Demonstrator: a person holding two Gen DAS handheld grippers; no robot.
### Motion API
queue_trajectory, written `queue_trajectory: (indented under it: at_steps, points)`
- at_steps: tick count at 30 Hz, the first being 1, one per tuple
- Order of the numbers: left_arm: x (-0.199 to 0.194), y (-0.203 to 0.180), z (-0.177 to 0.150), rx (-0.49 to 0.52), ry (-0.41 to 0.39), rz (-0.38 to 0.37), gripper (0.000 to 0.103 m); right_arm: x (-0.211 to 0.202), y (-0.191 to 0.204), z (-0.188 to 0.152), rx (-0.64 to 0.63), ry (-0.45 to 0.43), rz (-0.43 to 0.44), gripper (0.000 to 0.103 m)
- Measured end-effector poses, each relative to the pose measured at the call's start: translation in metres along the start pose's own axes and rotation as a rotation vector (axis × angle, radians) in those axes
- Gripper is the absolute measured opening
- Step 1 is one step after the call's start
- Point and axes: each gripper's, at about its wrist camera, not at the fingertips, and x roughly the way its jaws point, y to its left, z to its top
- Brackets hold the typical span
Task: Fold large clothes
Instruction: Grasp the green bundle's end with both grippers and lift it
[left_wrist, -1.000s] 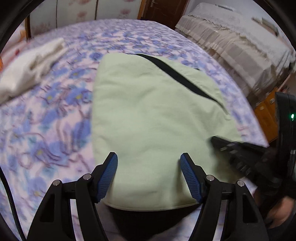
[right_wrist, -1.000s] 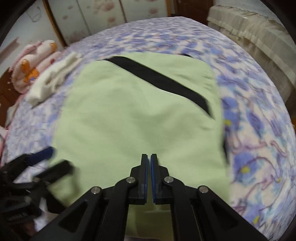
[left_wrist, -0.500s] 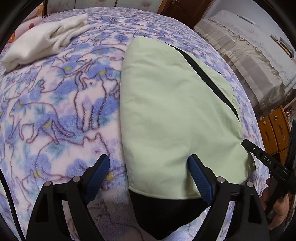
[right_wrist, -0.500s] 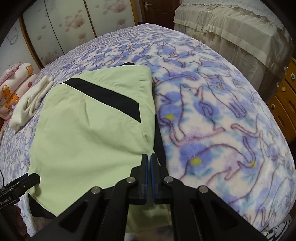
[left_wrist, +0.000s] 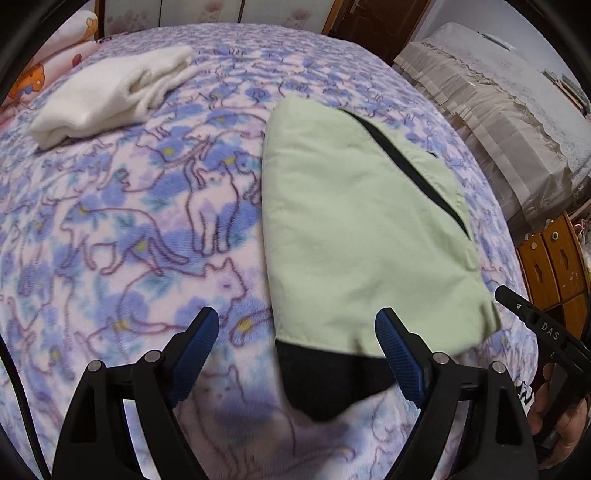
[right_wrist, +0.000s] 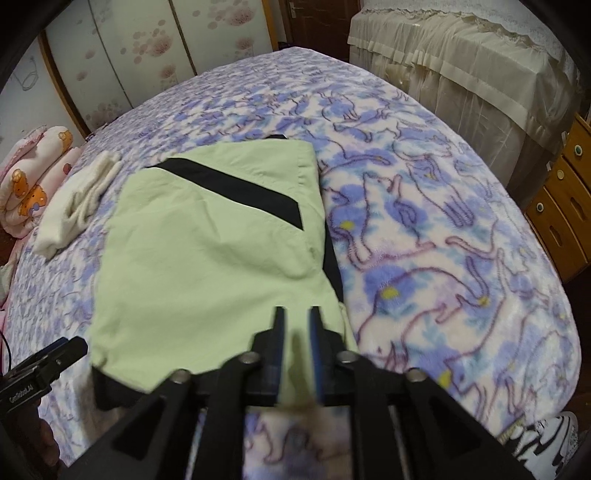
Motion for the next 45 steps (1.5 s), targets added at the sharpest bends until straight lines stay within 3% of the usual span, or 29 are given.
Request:
queue_trajectory:
  at_steps: [1, 2, 9, 13, 28, 36, 45]
  points:
    - [-0.008, 0.0, -0.002, 0.002, -0.003, -0.001, 0.088, -0.005, 0.001, -0.001, -0.002, -0.001, 0.002, 0.033]
    - [-0.014, 0.0, -0.004, 0.004, -0.005, -0.003, 0.089, -0.013, 0.003, -0.004, -0.003, -0.003, 0.007, 0.036]
    - [-0.058, -0.002, -0.02, 0.012, -0.018, -0.006, 0.095, -0.05, 0.015, -0.019, -0.037, -0.001, 0.045, 0.038]
    - [-0.076, -0.005, -0.025, 0.014, -0.028, -0.009, 0.096, -0.067, 0.021, -0.023, -0.065, -0.013, 0.061, 0.053]
    - [-0.108, -0.013, -0.016, 0.039, -0.086, 0.018, 0.096, -0.091, 0.021, -0.015, -0.15, -0.034, 0.057, 0.062]
    - [-0.086, -0.013, -0.007, 0.042, -0.023, -0.003, 0.096, -0.079, -0.003, -0.002, -0.106, -0.028, 0.119, 0.065]
    - [-0.022, -0.011, -0.001, 0.013, 0.102, -0.105, 0.096, -0.011, -0.042, 0.009, 0.014, 0.144, 0.224, 0.065]
